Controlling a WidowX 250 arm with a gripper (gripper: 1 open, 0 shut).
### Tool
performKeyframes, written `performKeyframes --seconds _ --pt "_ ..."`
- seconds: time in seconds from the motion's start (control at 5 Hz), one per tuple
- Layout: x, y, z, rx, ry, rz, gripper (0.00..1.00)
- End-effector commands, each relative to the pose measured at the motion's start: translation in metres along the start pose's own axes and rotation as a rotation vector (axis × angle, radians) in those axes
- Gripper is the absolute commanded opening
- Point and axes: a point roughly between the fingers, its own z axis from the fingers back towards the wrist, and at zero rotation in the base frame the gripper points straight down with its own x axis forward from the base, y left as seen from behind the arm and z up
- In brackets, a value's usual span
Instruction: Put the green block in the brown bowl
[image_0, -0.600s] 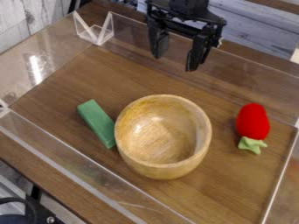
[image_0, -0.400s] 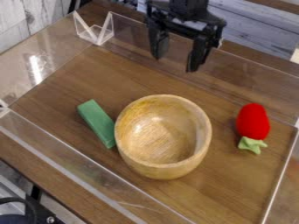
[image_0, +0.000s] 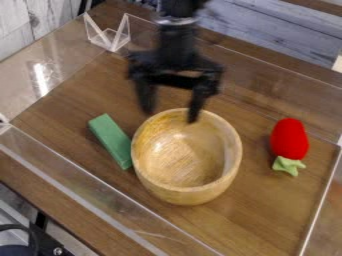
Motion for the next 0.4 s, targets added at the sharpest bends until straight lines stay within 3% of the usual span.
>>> performKeyframes --seconds 0.0,0.2 --pt "-0.006 0.034 -0.003 -0.063 -0.059 0.152 1.0" --pt "-0.017 0.05 -0.011 -0.107 -0.073 0.316 1.0"
